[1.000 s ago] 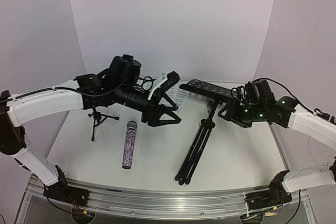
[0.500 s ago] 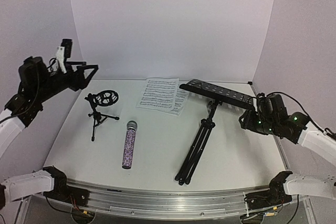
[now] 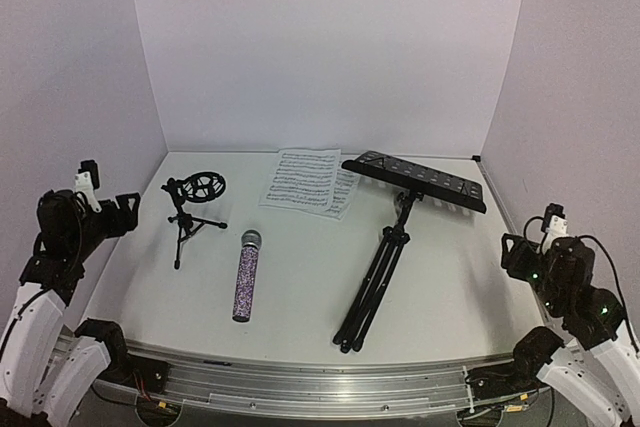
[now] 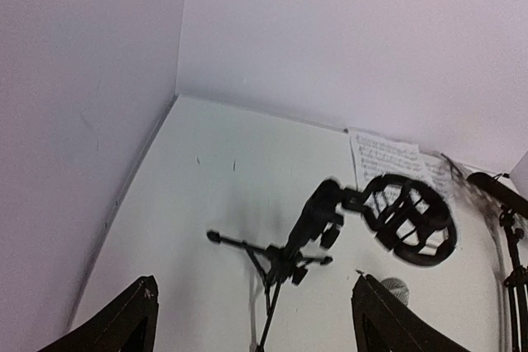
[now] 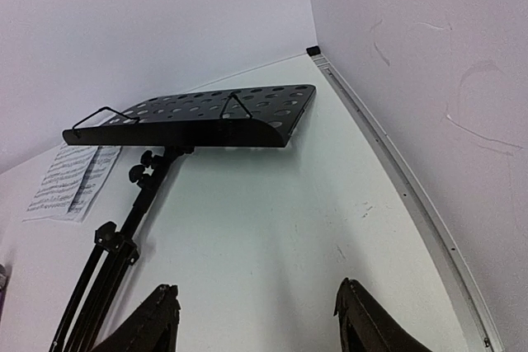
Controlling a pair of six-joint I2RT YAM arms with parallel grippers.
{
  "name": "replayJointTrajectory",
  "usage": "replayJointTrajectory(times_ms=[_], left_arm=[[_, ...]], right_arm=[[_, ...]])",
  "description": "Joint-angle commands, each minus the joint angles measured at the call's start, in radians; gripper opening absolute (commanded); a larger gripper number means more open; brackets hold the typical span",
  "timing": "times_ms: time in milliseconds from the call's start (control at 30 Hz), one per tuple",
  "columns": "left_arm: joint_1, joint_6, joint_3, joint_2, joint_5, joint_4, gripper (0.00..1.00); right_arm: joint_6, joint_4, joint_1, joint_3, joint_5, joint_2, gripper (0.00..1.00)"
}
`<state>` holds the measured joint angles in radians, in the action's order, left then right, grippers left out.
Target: Pack up the instrument practice props
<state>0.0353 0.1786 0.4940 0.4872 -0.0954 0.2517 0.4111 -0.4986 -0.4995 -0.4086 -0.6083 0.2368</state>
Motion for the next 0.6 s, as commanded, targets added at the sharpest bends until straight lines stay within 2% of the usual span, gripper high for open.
replayJointTrajectory(times_ms=[0,100,167,333,567], left_arm=[[0.006,-0.069,-0.066,-0.014,-0.090,-0.055,0.89],[0.015,0.040,-0.089,-0.016,-0.131,-0.069,0.99],[0.024,0.113,-0.101,-0.019,-0.198,-0.081,1.00],[0.039,0.064,-0.097,-0.014,-0.291,-0.045,1.00],[0.047,0.120,-0.017,-0.016,-0.108,0.076,1.00]], right_arm=[[-0.072,-0.017,0.004,0.052,-0.042,-0.093,0.63],[-0.100,-0.017,0.004,0.063,-0.030,-0.122,0.63],[-0.117,-0.017,0.003,0.064,-0.024,-0.120,0.63],[-0.165,-0.012,0.003,0.054,-0.015,-0.111,0.63],[-0.164,-0.009,0.004,0.059,-0.016,-0.115,0.63]])
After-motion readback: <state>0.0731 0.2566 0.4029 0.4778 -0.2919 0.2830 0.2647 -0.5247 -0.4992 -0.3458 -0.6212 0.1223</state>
